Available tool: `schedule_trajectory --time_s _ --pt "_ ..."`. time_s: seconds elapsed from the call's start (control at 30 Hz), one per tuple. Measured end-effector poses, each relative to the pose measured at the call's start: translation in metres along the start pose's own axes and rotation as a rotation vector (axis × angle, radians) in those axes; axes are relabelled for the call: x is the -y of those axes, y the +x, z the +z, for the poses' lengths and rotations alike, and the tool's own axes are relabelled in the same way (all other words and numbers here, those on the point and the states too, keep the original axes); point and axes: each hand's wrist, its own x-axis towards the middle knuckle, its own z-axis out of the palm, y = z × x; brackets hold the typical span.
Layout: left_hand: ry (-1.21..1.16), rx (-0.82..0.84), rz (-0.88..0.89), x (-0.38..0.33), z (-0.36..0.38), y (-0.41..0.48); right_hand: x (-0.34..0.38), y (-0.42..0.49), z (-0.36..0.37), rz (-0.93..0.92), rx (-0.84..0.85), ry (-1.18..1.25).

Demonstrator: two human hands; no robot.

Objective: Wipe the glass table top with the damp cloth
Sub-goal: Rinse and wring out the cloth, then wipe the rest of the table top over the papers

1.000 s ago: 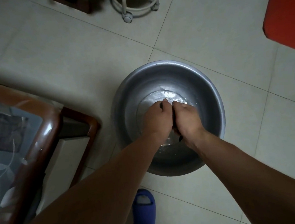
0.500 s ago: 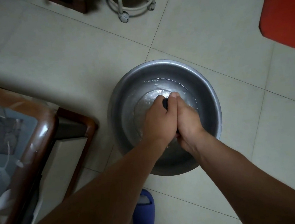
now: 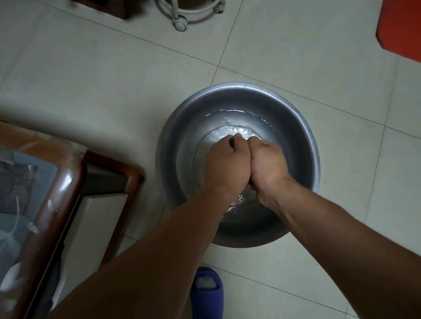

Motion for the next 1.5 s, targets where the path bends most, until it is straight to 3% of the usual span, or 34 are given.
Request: schedule_trajectory --time_s 0.27,0.4,0.57,0.73,0.97,1.13,1.27,1.37,1.5 --pt "-0.062 0.07 -0.119 -0.01 -0.015 -0.001 0.0 0.005 -0.004 -0.113 0.03 -0.203" --pt "-0.12 0.114 -0.056 -0.011 -0.029 -0.005 0.007 -0.004 -0.018 -0.22 0.051 -0.275" --pt "-0.177 0.086 -0.082 -0.002 -0.054 -0.02 0.012 -0.036 -0.019 -0.283 0.101 -0.254" --pt "-0.261 -0.004 -0.051 0.0 -0.114 -0.045 0.021 -0.076 0.008 -0.382 0.259 -0.331" --pt "-0.421 -0.346 -0.113 0.065 -0.287 -0.1 0.002 -0.164 0.153 -0.374 0.685 -0.508" --pt "-0.287 -0.452 -0.211 0.15 -0.443 -0.17 -0.066 -0.253 0.291 -0.573 0.855 -1.016" --pt "-0.288 -0.566 -0.246 0.235 -0.551 -0.235 -0.145 -0.335 0.39 -0.624 0.976 -1.103" --pt "-0.363 -0.674 -0.236 0.296 -0.622 -0.279 -0.202 -0.387 0.453 -0.69 0.928 -1.039" --pt "-0.242 -0.852 -0.303 0.378 -0.707 -0.336 -0.257 -0.436 0.517 -1.075 0.785 -1.017"
